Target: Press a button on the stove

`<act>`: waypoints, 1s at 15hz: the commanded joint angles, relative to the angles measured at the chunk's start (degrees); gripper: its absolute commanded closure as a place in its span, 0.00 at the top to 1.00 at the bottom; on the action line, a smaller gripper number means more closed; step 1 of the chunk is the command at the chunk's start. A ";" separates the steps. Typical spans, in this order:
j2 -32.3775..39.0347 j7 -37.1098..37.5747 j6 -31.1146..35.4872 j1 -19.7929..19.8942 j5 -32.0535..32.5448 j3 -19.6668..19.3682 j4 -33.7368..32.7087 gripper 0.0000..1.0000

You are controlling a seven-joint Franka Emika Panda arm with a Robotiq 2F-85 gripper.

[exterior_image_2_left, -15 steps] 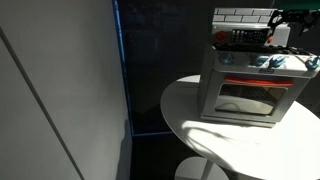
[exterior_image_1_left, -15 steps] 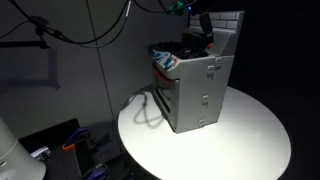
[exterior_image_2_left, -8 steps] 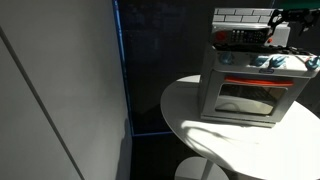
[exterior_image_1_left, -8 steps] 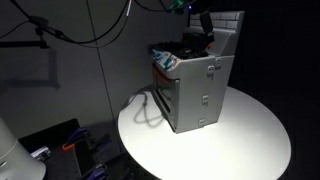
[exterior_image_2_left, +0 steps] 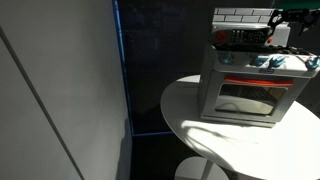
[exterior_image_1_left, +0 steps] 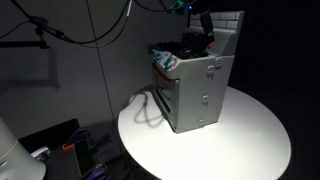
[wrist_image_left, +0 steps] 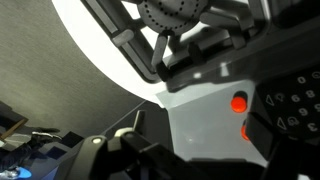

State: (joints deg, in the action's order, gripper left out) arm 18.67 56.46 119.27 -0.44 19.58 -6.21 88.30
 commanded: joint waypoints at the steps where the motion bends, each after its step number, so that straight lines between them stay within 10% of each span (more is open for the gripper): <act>1: 1.90 0.76 -1.80 -0.62 -0.36 -0.97 -3.42 1.00; 15: -4.61 -3.85 -8.26 -1.28 -2.17 0.48 1.39 1.00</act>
State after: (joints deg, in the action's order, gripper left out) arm 18.14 55.79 114.64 -1.31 19.43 -6.41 87.01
